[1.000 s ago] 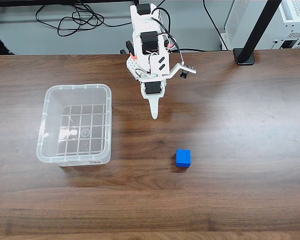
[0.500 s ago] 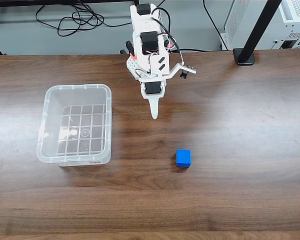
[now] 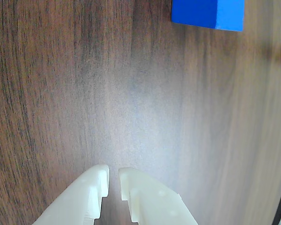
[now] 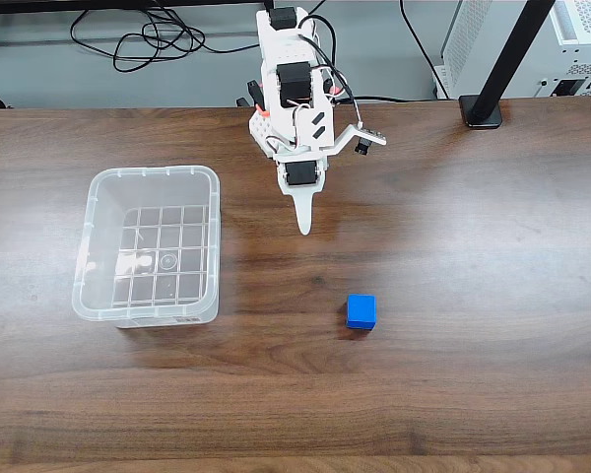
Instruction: Pick and place a cube
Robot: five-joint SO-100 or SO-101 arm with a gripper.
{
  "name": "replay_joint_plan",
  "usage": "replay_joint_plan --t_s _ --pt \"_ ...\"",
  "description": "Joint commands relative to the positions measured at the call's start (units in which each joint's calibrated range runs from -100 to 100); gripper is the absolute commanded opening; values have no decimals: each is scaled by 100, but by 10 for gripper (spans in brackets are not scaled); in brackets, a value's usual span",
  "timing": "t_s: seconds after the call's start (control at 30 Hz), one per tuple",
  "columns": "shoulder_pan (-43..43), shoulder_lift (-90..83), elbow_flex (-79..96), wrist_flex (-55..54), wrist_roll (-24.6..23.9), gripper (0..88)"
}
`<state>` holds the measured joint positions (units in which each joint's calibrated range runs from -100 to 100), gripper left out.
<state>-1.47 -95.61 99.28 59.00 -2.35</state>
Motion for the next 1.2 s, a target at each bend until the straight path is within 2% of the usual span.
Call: replay_joint_plan --t_s 0.0,0.37,0.63,0.73,0.83,0.9,1.17 --pt "-52 65 -314 13 -13 20" --pt "-360 65 -305 -30 -8 20" --pt "-661 73 -233 -823 -108 23" --pt "-734 188 -726 -823 -372 104" --pt "-727 527 -1148 -806 -578 275" --pt "-720 998 -1408 -806 -657 346" --pt "-734 4309 -3454 -883 -1270 367"
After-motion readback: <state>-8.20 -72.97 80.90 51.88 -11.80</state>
